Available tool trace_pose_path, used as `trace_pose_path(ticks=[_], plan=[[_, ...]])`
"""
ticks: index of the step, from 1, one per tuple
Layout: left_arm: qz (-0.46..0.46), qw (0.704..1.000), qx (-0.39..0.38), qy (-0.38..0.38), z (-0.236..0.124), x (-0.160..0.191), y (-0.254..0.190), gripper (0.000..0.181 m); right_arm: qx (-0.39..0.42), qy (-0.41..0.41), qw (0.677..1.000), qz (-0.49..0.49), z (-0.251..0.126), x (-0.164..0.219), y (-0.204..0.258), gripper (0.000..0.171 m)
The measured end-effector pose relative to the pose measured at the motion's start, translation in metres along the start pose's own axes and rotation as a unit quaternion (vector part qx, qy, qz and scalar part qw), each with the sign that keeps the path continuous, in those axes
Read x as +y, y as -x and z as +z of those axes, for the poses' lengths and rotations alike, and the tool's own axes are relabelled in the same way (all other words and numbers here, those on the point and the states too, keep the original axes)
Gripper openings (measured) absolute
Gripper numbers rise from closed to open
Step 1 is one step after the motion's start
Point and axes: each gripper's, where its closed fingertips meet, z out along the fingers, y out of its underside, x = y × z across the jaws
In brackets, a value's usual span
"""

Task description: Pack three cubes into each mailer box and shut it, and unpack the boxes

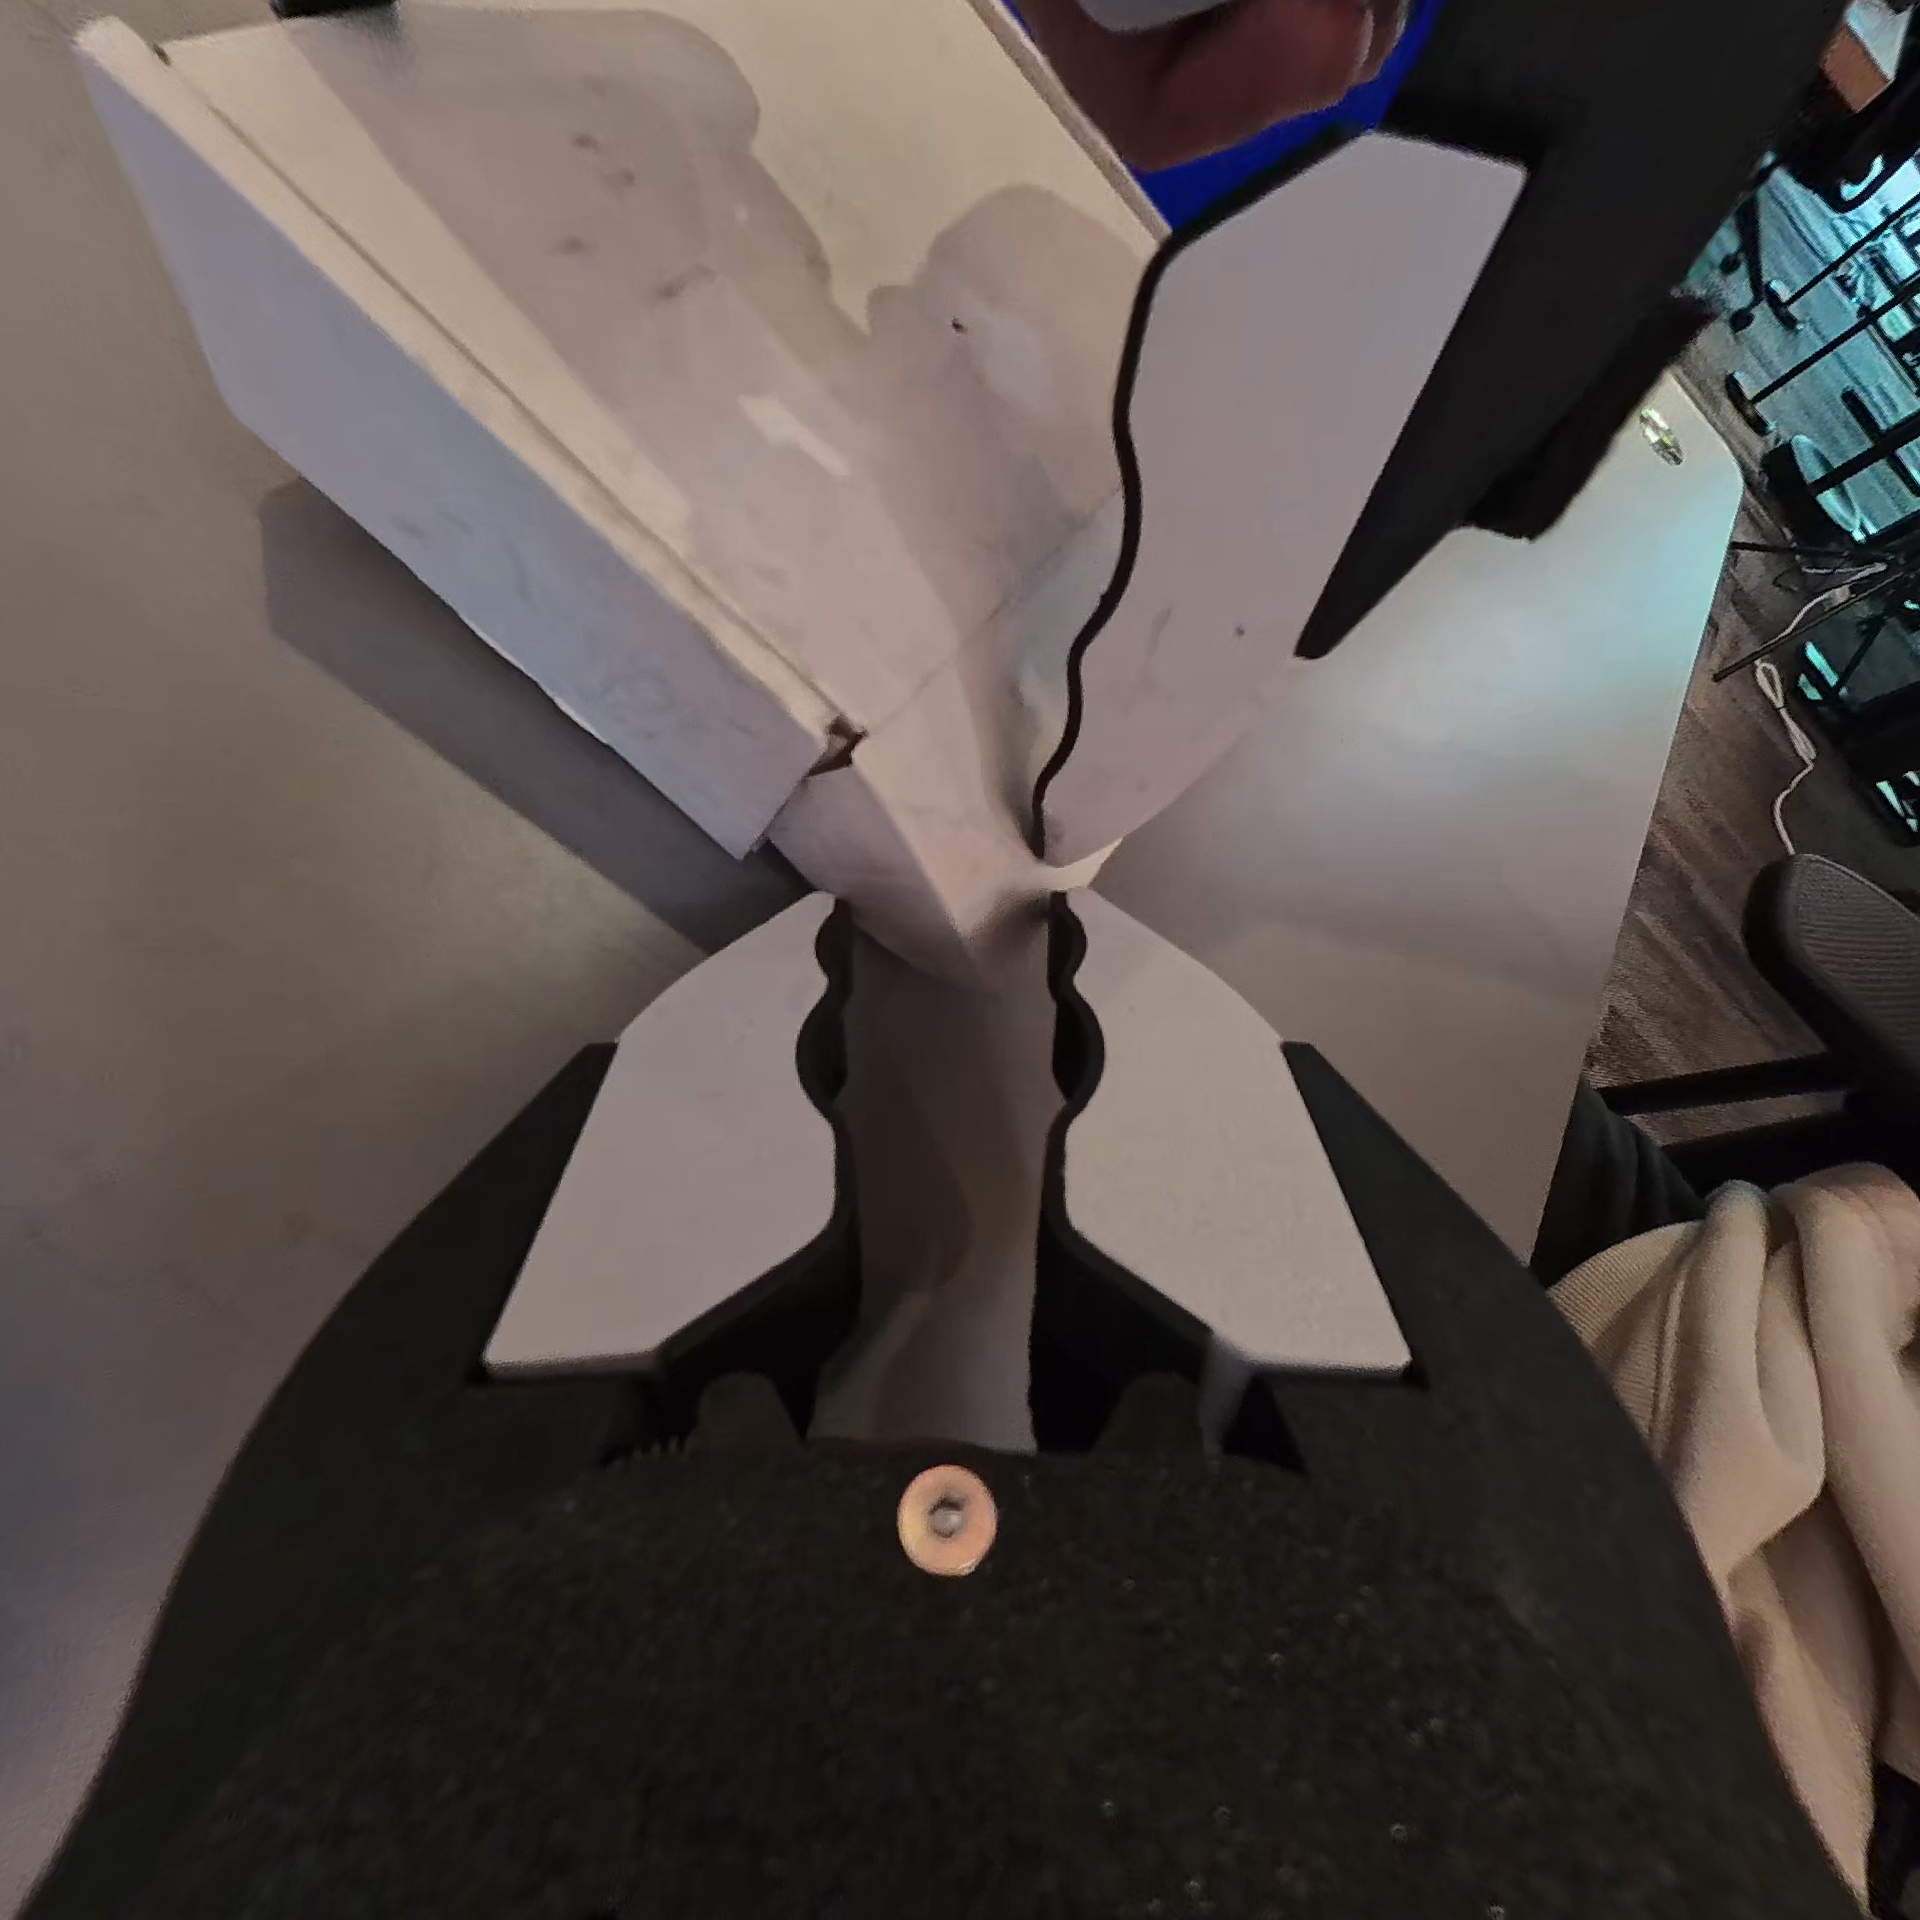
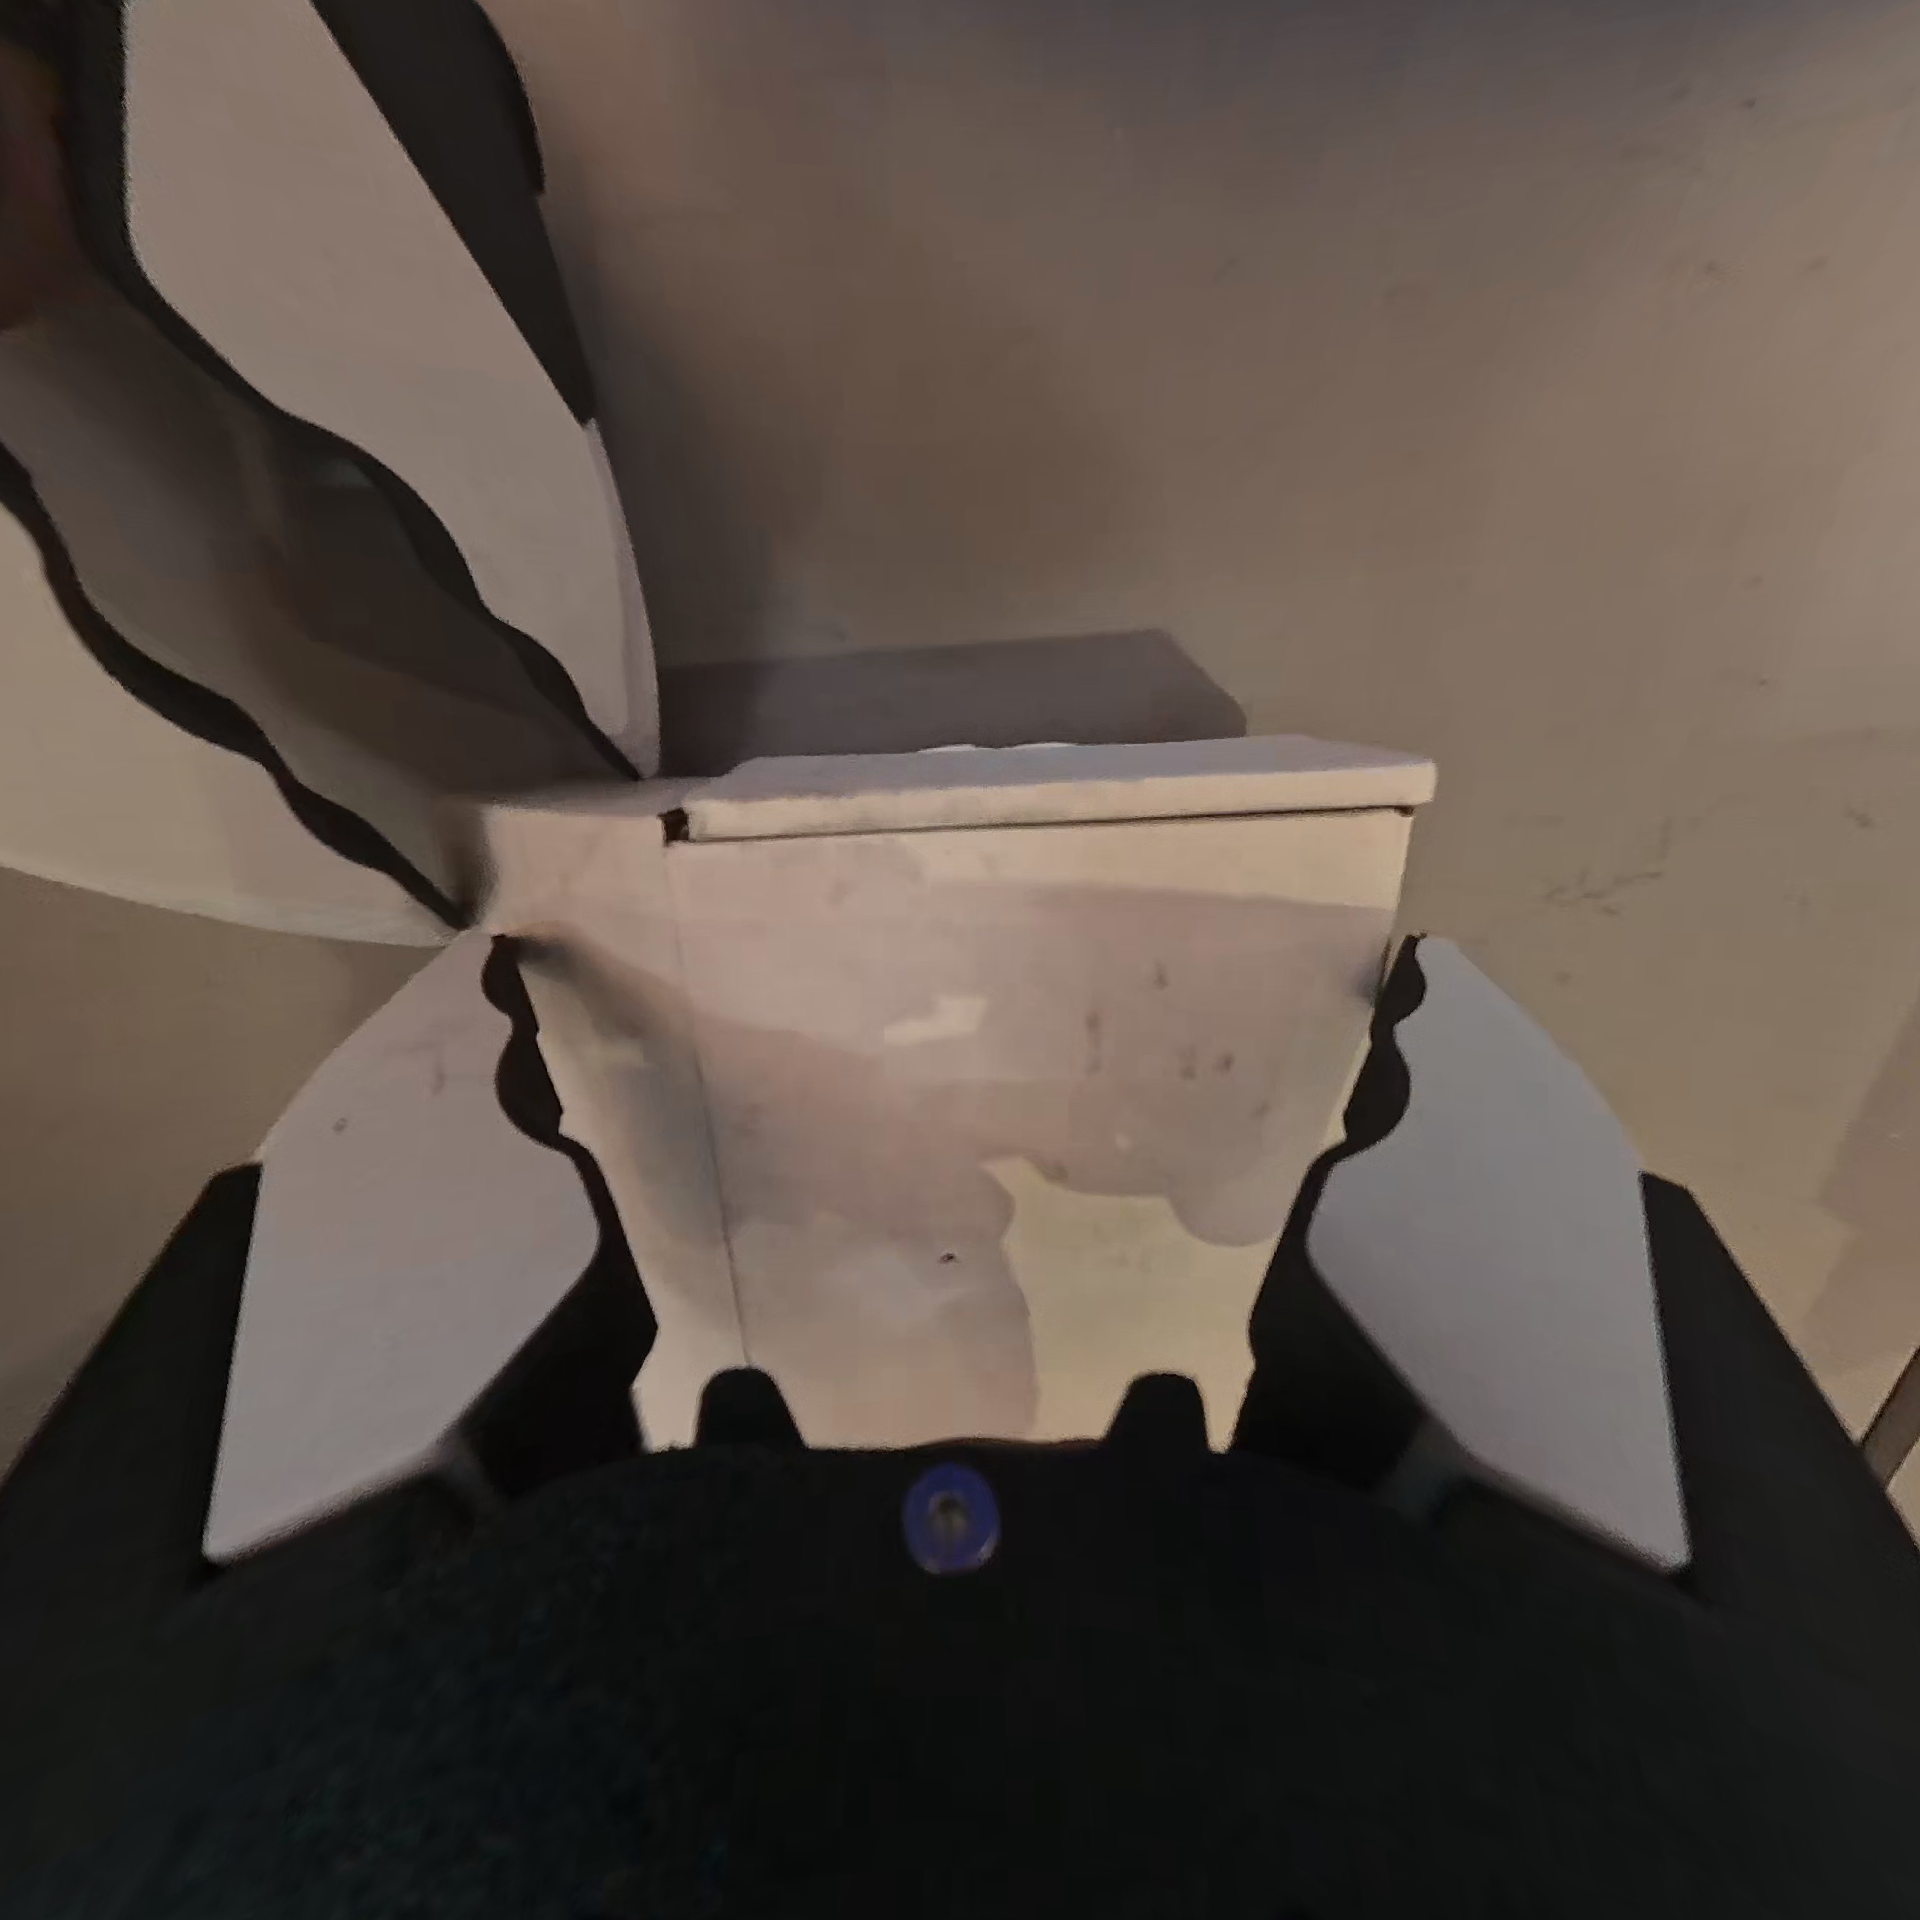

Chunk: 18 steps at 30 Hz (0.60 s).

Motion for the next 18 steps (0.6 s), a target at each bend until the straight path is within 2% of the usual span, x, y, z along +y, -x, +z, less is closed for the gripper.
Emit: trace_pose_path(ticks=[7, 18], plan=[[-0.01, 1.0, 0.007, -0.003, 0.0, -0.0031, 0.0035, 0.034, -0.029, 0.013, 0.999, 0.023, 0.0033, 0.0029, -0.0017, 0.144], [0.038, 0.998, -0.051, 0.007, 0.0041, -0.0019, 0.01, 0.027, -0.01, 0.045, 0.999, 0.013, 0.0053, 0.0054, -0.005, 0.138]])
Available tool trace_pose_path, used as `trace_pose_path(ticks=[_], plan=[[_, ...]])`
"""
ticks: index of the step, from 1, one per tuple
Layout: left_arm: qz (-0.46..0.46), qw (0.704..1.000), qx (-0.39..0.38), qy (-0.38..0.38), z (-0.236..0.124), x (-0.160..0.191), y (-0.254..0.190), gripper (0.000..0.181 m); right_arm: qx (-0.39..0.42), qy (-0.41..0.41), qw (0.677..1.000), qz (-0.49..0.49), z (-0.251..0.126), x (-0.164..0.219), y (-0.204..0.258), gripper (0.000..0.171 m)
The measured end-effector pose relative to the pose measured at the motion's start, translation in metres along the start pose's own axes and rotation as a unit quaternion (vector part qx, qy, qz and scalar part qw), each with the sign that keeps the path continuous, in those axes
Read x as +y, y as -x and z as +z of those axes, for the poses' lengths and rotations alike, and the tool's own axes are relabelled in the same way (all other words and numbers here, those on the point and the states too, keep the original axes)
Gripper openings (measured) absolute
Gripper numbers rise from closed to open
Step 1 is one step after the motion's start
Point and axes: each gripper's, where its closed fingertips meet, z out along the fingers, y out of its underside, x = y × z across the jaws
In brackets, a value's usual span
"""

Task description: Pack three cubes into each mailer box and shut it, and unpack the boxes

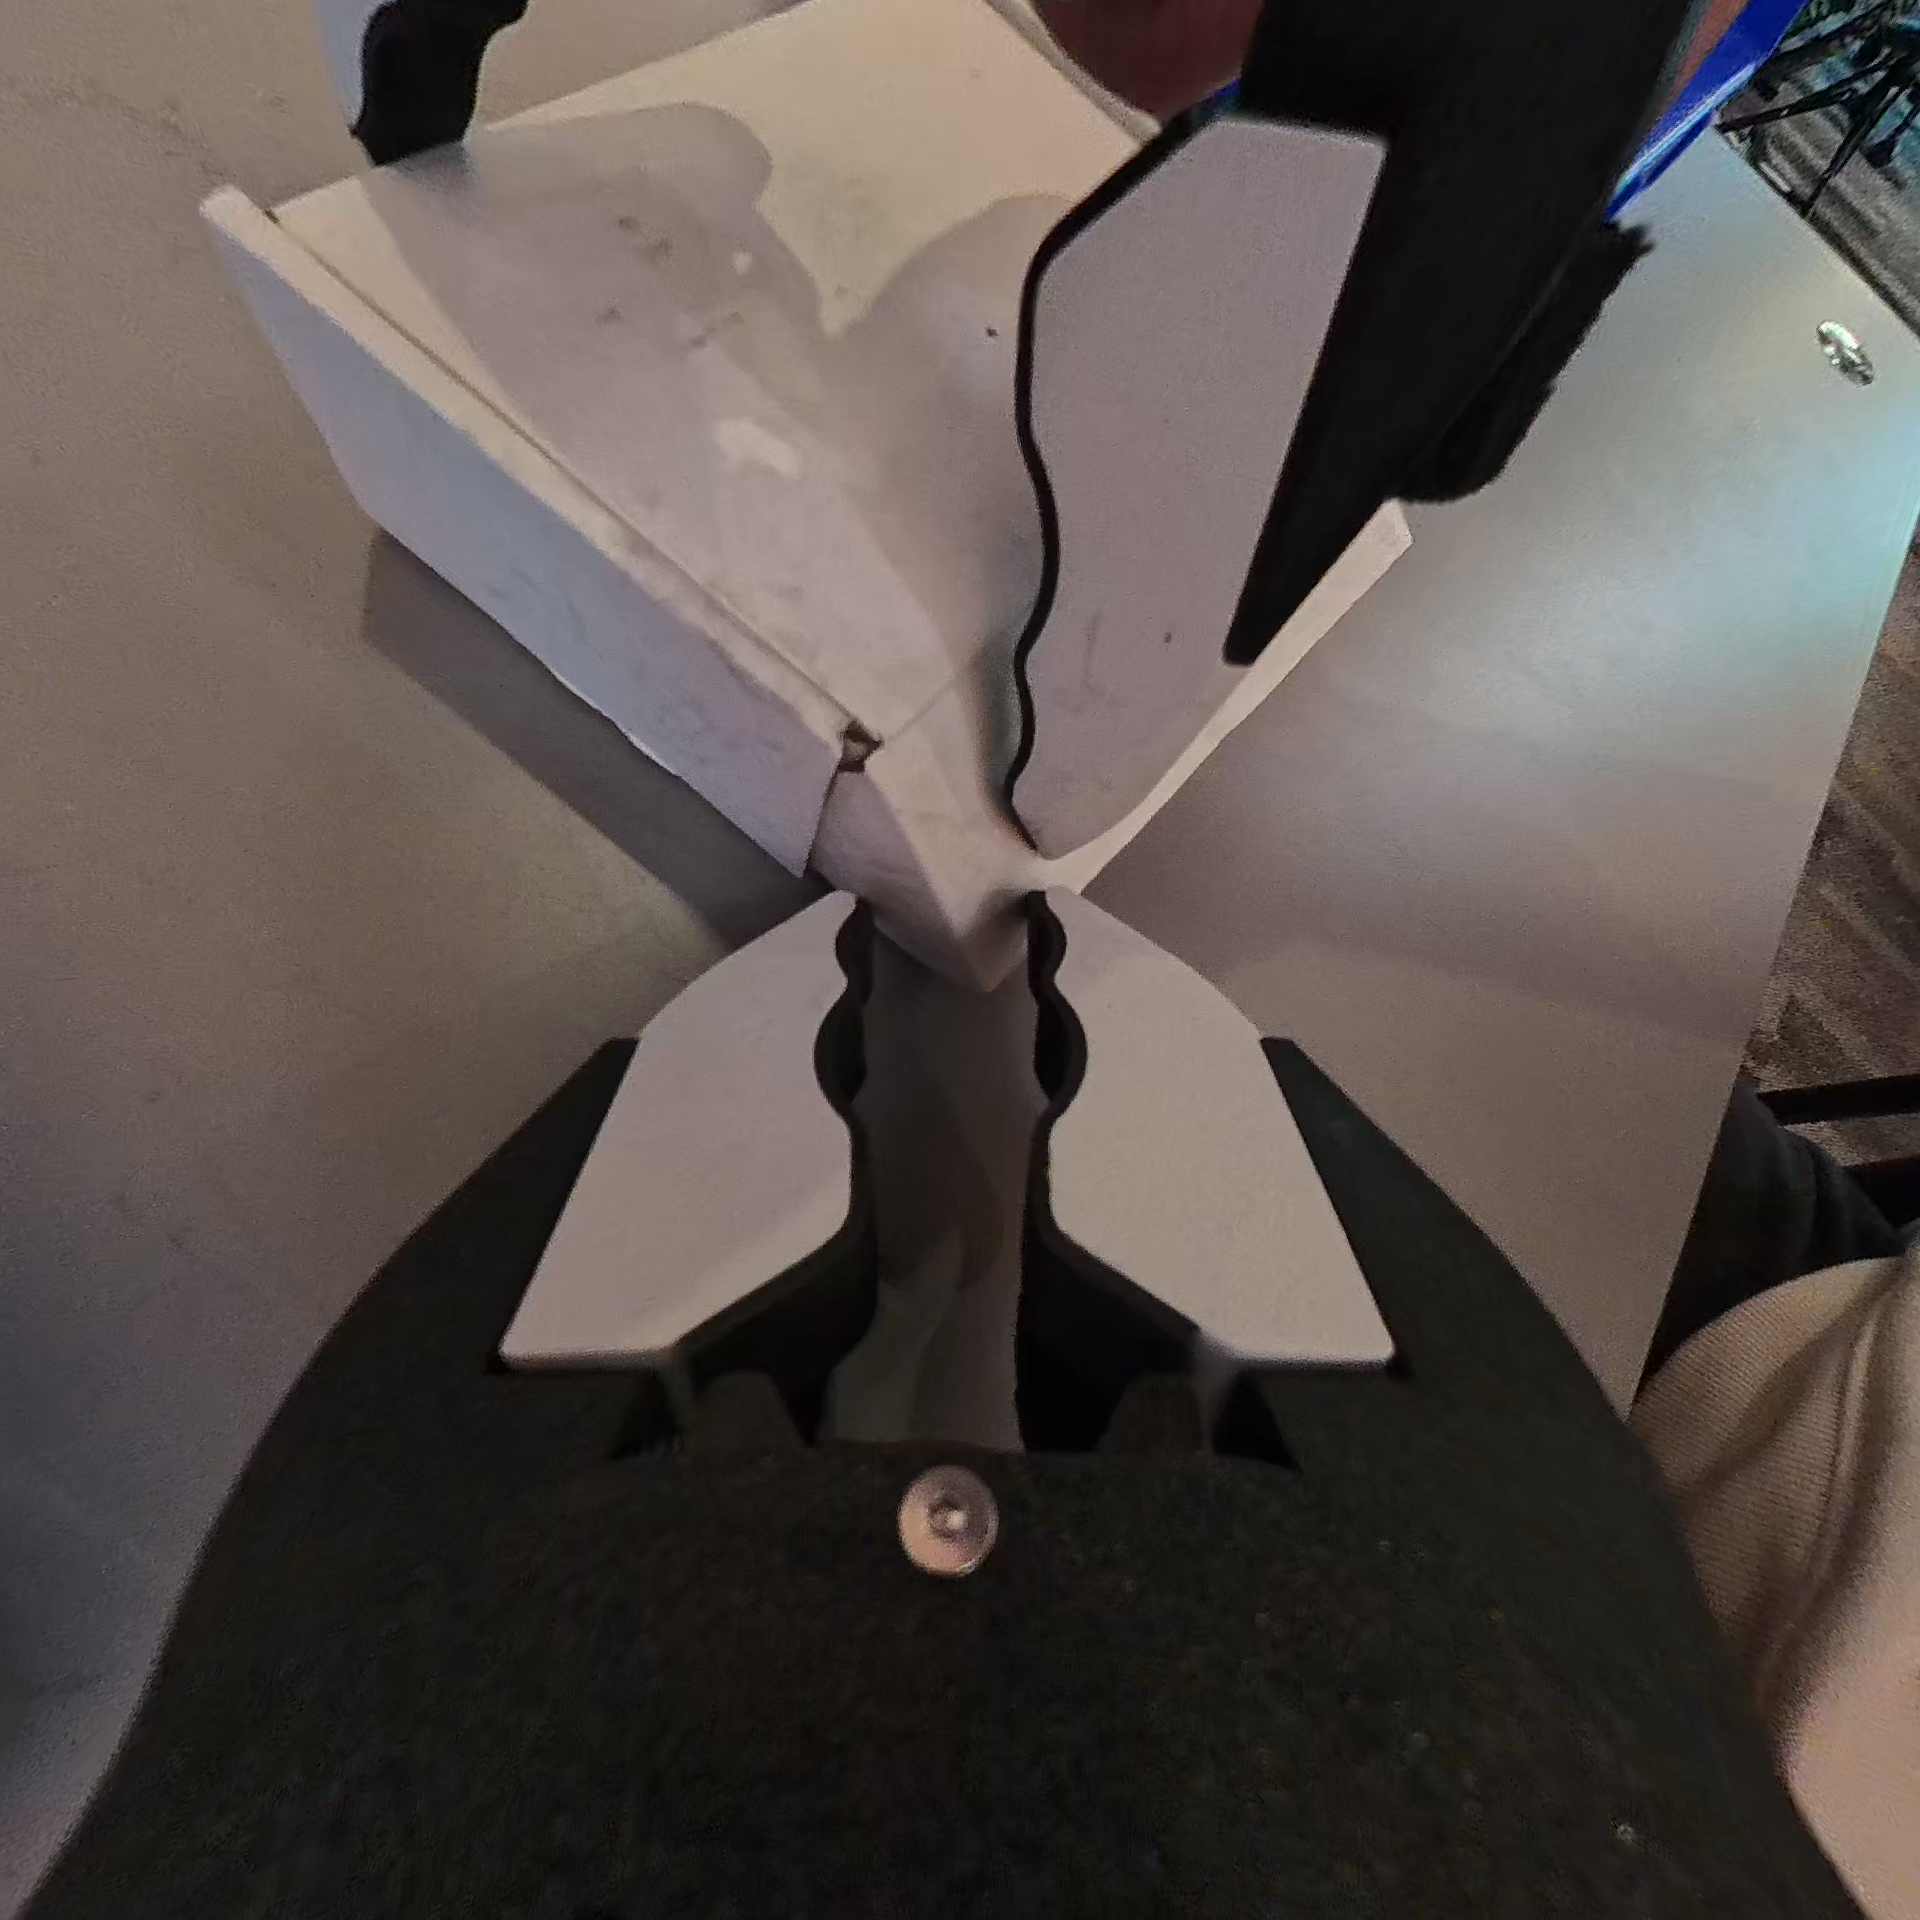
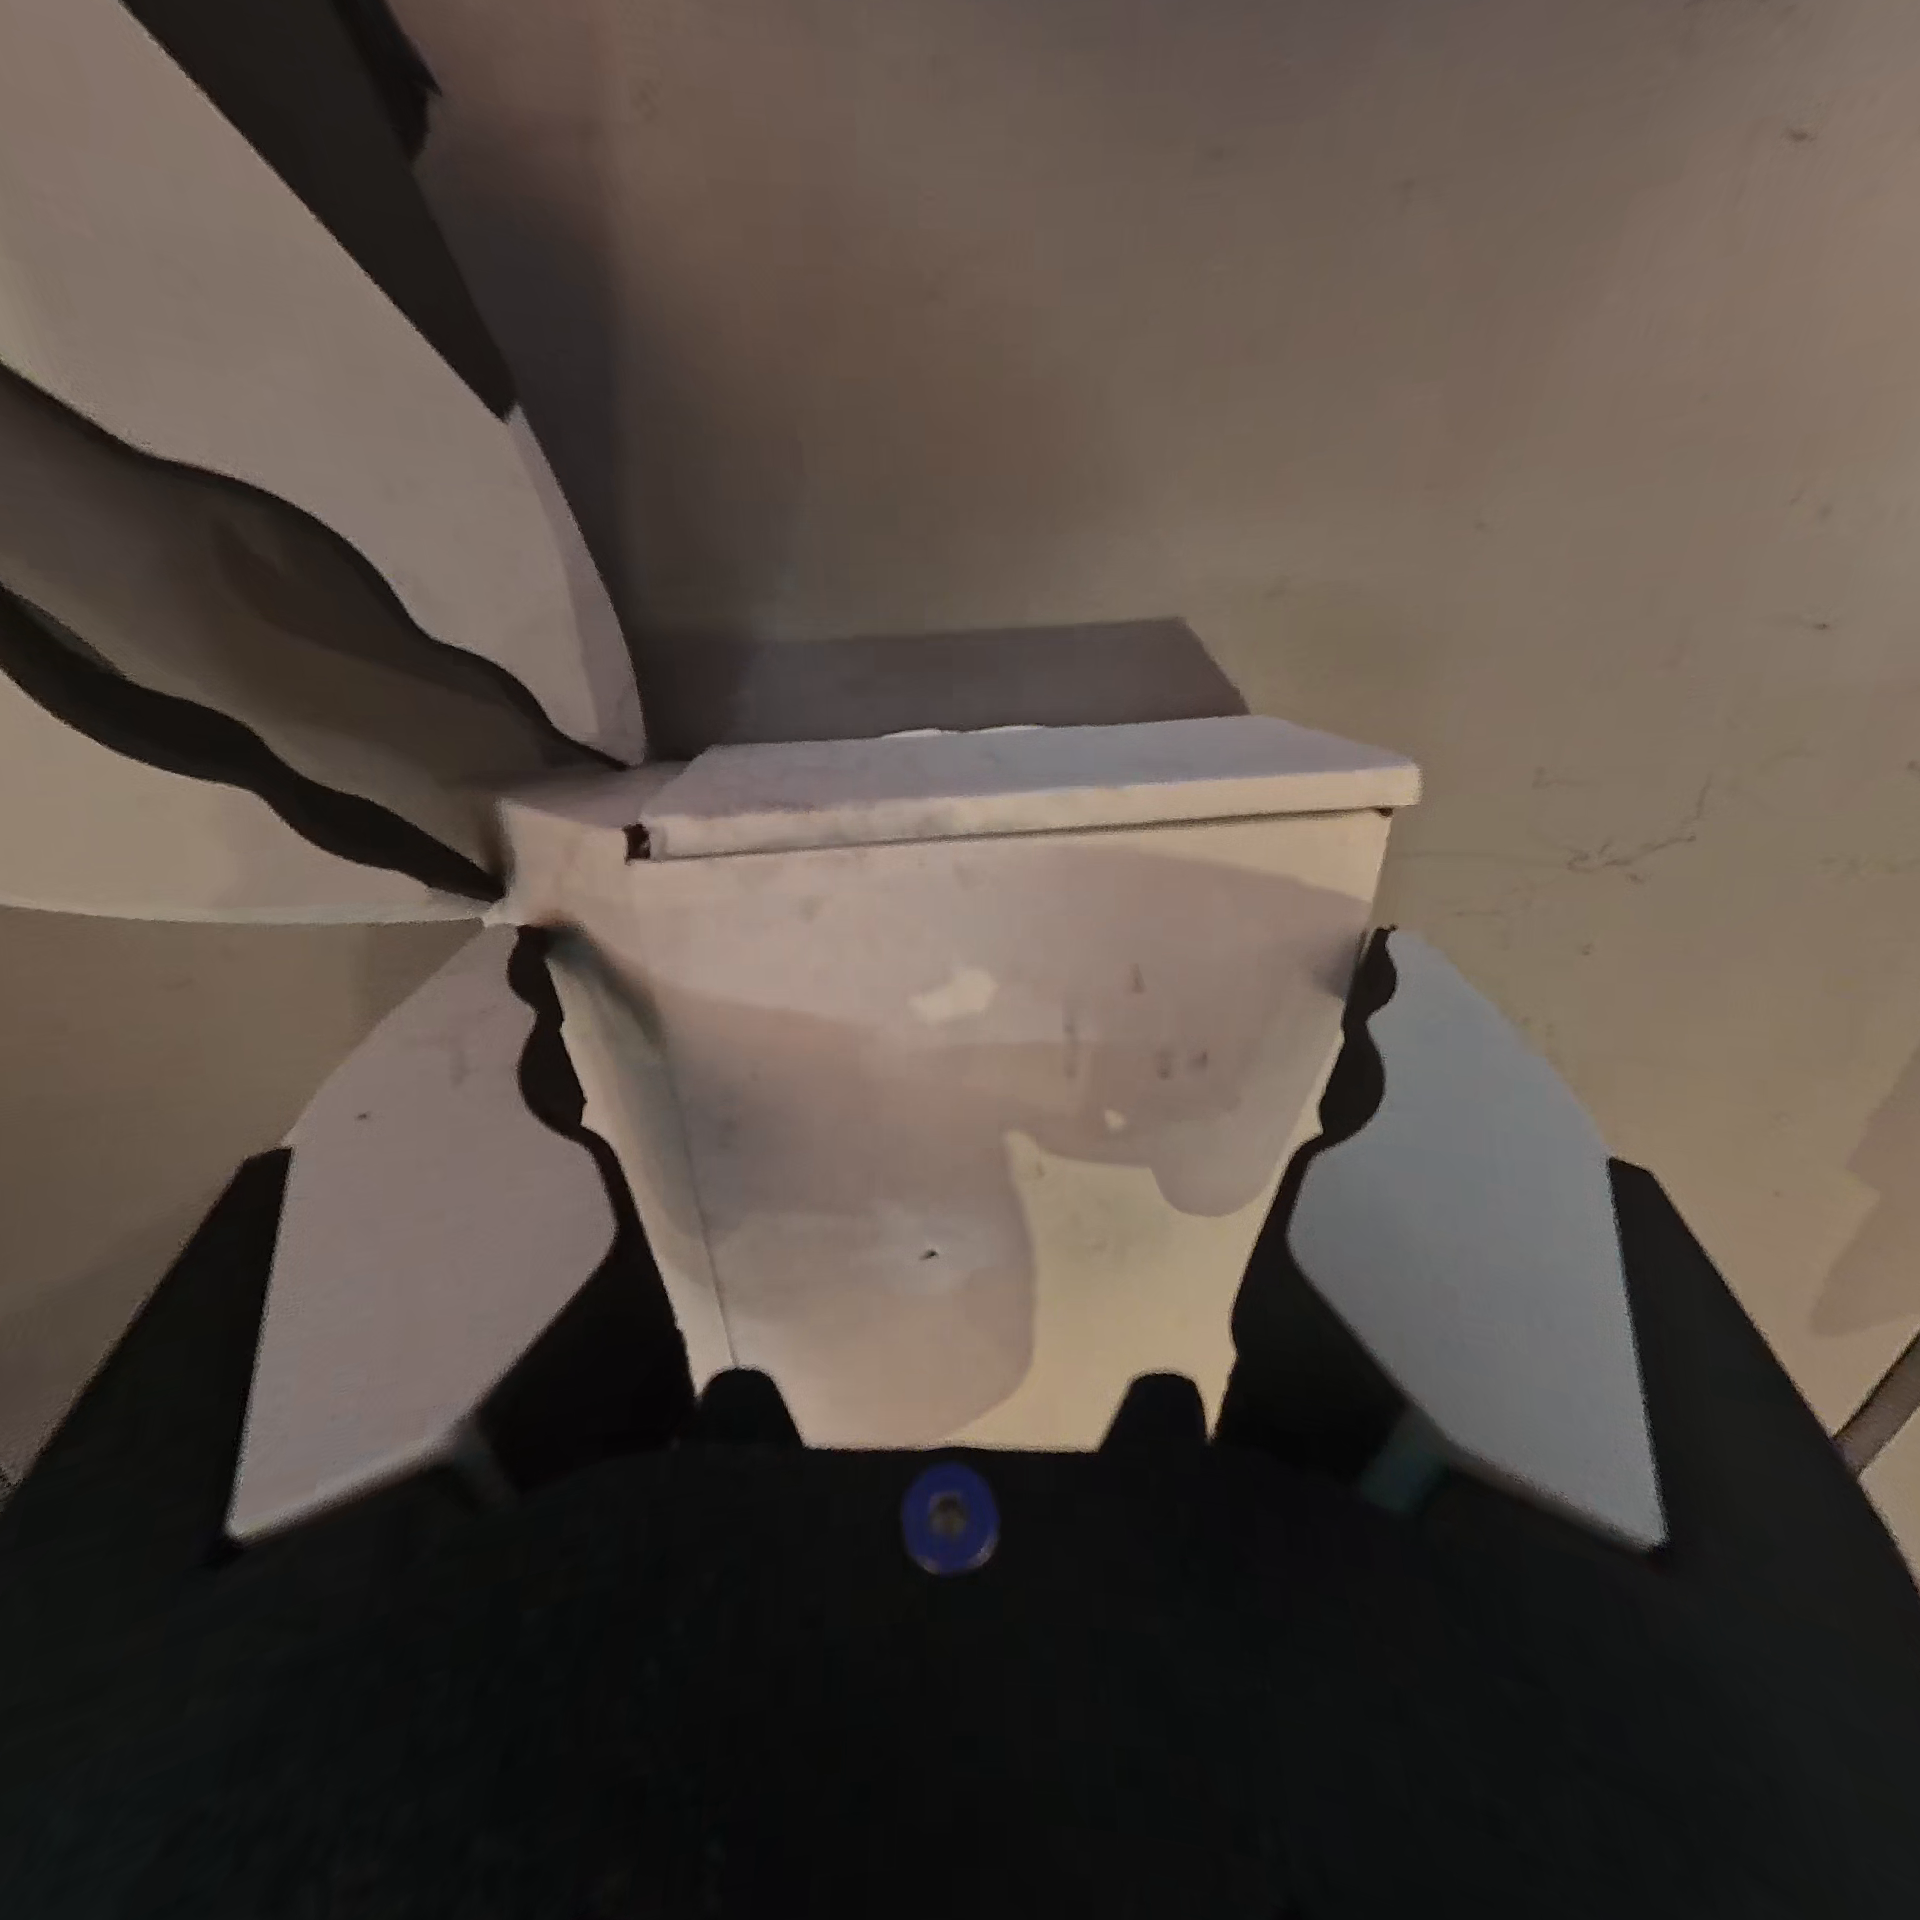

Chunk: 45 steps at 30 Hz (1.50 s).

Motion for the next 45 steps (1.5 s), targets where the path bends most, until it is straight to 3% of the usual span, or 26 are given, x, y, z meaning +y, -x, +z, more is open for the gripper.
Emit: trace_pose_path(ticks=[12, 16, 20, 23, 25, 29, 33, 36, 39, 43, 45], plan=[[-0.008, 0.999, -0.031, 0.004, 0.005, 0.0, 0.004, 0.026, 0.019, -0.019, 1.0, -0.004, 0.0, -0.001, -0.003, 0.135], [-0.009, 1.0, -0.026, -0.008, 0.0, -0.001, 0.006, 0.026, 0.023, -0.079, 0.996, 0.026, -0.027, 0.003, -0.008, 0.13], [-0.021, 0.999, -0.016, -0.021, -0.004, -0.004, 0.009, 0.027, 0.021, -0.075, 0.996, 0.047, -0.057, 0.052, -0.008, 0.132], [-0.026, 0.999, -0.018, -0.02, -0.005, -0.004, 0.013, 0.027, 0.011, -0.058, 0.996, 0.064, -0.054, 0.086, 0.005, 0.138], [-0.028, 0.999, -0.016, -0.017, -0.004, -0.004, 0.013, 0.026, 0.06, -0.03, 0.996, 0.06, -0.048, 0.105, 0.0, 0.14], [-0.022, 0.999, -0.022, -0.011, -0.001, -0.004, 0.013, 0.026, 0.046, -0.057, 0.991, 0.11, -0.038, 0.103, 0.007, 0.146], [-0.007, 0.999, -0.033, -0.002, 0.001, -0.001, 0.012, 0.026, 0.073, -0.023, 0.992, 0.102, -0.031, 0.11, 0.008, 0.146], [0.0, 0.999, -0.037, 0.0, 0.001, 0.0, 0.011, 0.027, 0.101, -0.044, 0.983, 0.149, -0.057, 0.114, 0.003, 0.131], [0.002, 0.999, -0.033, -0.001, 0.0, 0.0, 0.01, 0.027, 0.107, -0.104, 0.952, 0.267, -0.088, 0.123, 0.018, 0.093], [-0.002, 1.0, -0.012, -0.009, -0.002, -0.002, 0.006, 0.027, 0.047, -0.265, 0.908, 0.321, -0.071, 0.096, 0.088, 0.088], [-0.009, 1.0, -0.003, -0.012, -0.003, -0.003, 0.006, 0.027, 0.09, -0.289, 0.885, 0.353, -0.045, 0.098, 0.1, 0.088]])
